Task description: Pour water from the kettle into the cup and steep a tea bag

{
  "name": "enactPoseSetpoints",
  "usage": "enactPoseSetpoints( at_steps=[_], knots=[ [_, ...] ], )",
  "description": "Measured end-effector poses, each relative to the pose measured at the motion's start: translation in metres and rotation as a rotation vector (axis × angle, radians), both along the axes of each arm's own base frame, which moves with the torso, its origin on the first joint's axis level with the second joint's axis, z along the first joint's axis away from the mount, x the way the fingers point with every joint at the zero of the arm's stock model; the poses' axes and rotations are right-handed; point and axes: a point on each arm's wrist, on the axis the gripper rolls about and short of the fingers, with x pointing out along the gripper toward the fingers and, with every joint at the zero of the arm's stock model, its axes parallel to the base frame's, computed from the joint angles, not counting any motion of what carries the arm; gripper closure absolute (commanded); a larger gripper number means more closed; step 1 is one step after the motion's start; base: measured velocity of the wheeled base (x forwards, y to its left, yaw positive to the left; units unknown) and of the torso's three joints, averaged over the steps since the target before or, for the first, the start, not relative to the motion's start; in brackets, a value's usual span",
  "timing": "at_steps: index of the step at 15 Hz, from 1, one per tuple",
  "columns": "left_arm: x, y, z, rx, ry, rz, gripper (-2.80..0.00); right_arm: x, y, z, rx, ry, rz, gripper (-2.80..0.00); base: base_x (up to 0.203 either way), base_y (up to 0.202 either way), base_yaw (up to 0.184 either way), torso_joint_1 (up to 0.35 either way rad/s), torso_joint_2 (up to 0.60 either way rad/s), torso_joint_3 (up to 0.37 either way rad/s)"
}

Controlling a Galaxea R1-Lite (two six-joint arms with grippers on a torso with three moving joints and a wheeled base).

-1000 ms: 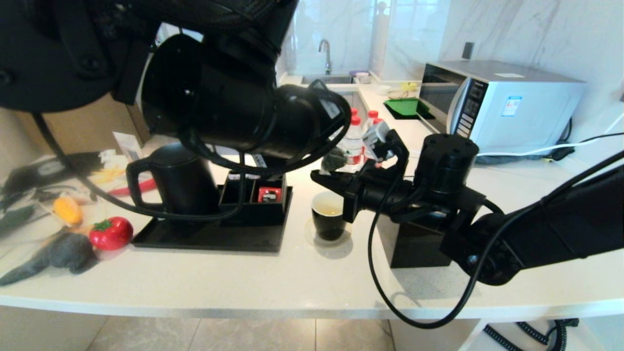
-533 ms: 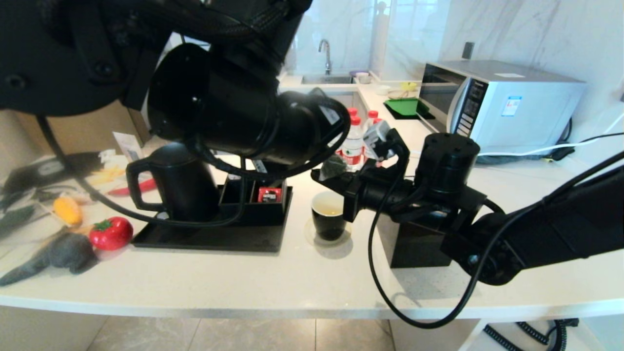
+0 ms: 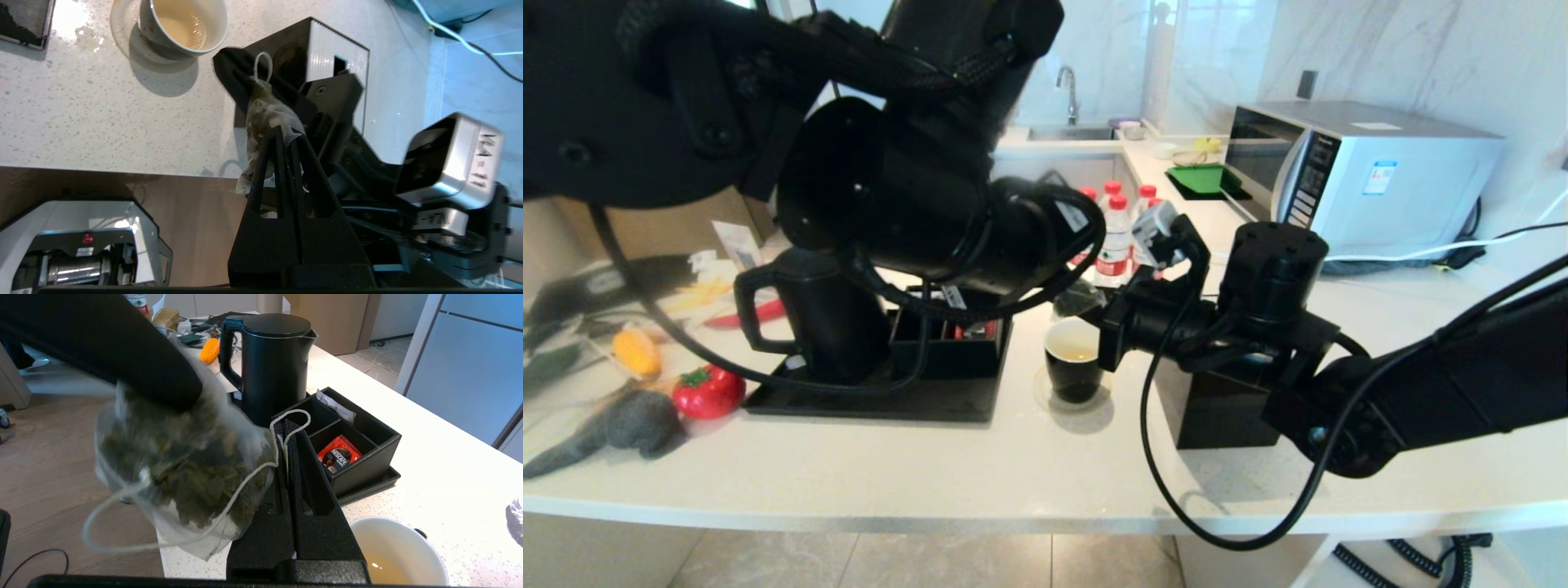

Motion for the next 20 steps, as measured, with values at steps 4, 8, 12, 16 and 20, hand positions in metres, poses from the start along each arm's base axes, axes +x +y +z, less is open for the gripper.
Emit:
enactPoseSetpoints(
  at_steps=[4,8,12,16,20],
  knots=[
    [0.001,0.001,-0.008,0.024,0.02,0.006,0.0,-0.001,-0.001,0.0,-0.002,0.002,0.0,0.0,0.0,0.0,0.0,0.0,0.0,0.0],
    [0.003,0.0,-0.012,0.037,0.032,0.009,0.0,-0.001,-0.001,0.001,-0.001,0.002,-0.001,0.0,0.0,0.0,0.0,0.0,0.0,0.0],
    [0.004,0.0,-0.013,0.04,0.036,0.009,0.0,-0.001,-0.001,0.0,-0.003,0.005,-0.001,0.0,0.0,0.0,0.0,0.0,0.0,0.0],
    [0.005,-0.001,-0.014,0.042,0.038,0.01,0.0,-0.001,-0.001,-0.001,-0.006,0.008,-0.001,0.0,0.0,0.0,0.0,0.0,0.0,0.0],
    [0.005,-0.001,-0.014,0.04,0.038,0.012,-2.8,-0.001,-0.001,-0.002,-0.008,0.011,0.0,0.0,0.0,0.0,0.0,0.0,0.0,0.0]
  ],
)
